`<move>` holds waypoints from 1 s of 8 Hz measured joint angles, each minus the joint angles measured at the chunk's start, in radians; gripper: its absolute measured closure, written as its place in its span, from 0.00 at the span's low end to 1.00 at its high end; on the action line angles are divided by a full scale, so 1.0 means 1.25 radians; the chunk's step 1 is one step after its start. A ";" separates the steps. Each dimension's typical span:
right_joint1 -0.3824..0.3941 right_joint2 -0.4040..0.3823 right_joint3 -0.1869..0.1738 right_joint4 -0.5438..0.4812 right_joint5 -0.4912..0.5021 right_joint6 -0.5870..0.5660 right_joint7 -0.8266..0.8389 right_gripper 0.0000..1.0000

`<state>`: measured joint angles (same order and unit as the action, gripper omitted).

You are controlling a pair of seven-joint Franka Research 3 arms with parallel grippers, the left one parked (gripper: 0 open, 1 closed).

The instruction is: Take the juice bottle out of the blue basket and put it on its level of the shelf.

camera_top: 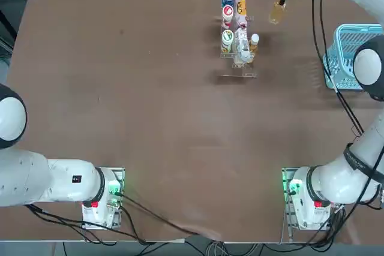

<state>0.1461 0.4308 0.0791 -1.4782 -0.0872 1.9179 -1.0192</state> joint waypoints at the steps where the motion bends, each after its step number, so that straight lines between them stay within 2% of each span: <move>1: 0.007 0.008 0.006 0.000 0.000 0.002 -0.006 0.46; 8: 0.053 0.056 0.010 0.000 0.000 0.037 -0.043 0.46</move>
<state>0.2120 0.5008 0.0922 -1.4778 -0.0872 1.9636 -1.0731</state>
